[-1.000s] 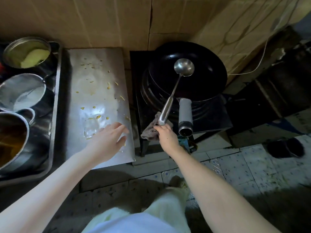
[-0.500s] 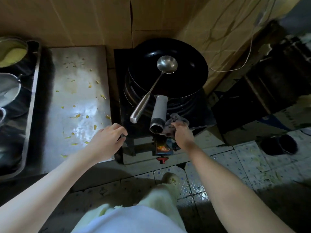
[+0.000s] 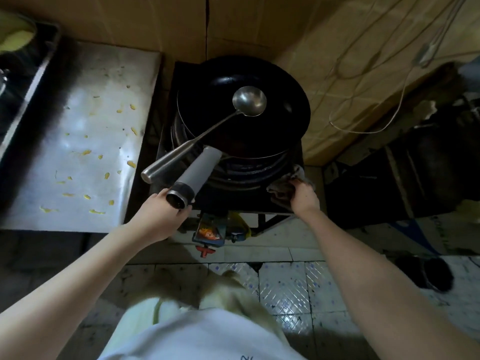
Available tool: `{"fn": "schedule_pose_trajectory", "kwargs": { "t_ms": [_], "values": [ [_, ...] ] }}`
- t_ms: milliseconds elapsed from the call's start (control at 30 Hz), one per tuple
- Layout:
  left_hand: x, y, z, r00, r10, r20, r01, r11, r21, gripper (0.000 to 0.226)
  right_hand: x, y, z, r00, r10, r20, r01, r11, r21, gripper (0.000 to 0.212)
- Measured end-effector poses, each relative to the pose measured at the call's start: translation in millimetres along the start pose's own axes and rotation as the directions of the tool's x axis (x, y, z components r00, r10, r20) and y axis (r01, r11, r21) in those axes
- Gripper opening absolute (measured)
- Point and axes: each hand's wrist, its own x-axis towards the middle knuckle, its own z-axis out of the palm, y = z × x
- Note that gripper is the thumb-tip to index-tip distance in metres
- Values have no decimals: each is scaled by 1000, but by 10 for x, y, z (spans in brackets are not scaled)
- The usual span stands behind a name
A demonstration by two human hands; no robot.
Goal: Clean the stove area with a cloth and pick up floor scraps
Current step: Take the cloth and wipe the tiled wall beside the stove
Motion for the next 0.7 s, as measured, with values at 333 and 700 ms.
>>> {"fn": "schedule_pose_trajectory", "kwargs": {
  "t_ms": [333, 700],
  "values": [
    [9, 457, 355, 999, 52, -4, -52, 999, -7, 19, 21, 150, 15, 993, -100, 55, 97, 994, 58, 49],
    [-67, 555, 487, 996, 92, -5, -92, 996, 11, 23, -233, -231, 236, 989, -121, 83, 122, 993, -7, 49]
  ]
}}
